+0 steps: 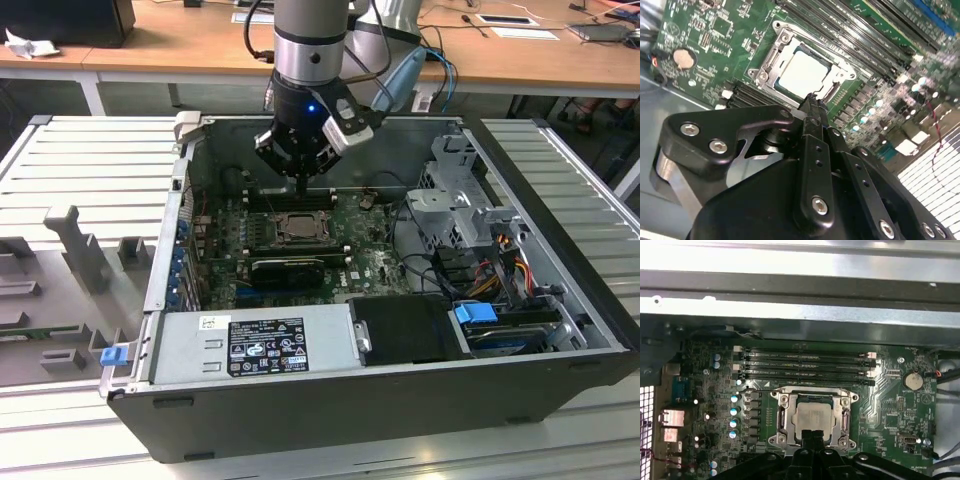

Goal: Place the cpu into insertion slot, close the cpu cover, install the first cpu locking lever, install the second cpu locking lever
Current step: 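Install the first cpu locking lever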

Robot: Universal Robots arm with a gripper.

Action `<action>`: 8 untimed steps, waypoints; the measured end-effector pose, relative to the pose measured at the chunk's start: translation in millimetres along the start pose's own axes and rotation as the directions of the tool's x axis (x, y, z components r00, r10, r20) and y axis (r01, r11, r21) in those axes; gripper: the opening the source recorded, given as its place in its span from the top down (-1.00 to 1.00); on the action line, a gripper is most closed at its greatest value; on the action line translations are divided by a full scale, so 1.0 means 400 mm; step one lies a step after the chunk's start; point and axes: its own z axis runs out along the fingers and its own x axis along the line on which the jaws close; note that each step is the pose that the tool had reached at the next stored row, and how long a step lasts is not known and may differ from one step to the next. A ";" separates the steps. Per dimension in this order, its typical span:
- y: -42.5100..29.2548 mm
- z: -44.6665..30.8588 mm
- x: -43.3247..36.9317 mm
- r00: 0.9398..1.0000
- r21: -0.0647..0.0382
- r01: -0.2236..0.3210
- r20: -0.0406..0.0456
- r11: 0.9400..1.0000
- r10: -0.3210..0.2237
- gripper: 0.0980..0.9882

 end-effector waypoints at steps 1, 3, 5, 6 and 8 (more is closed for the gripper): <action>0.000 0.000 0.000 1.000 0.000 0.024 0.000 1.000 -0.024 0.98; 0.000 0.000 0.000 0.999 0.000 0.048 -0.001 0.999 -0.048 0.98; 0.000 0.000 0.000 0.998 0.000 0.067 -0.001 0.998 -0.067 0.98; 0.000 0.000 0.000 0.997 0.000 0.075 -0.001 0.997 -0.075 0.98; 0.000 0.000 0.000 0.997 0.000 0.080 -0.001 0.997 -0.080 0.98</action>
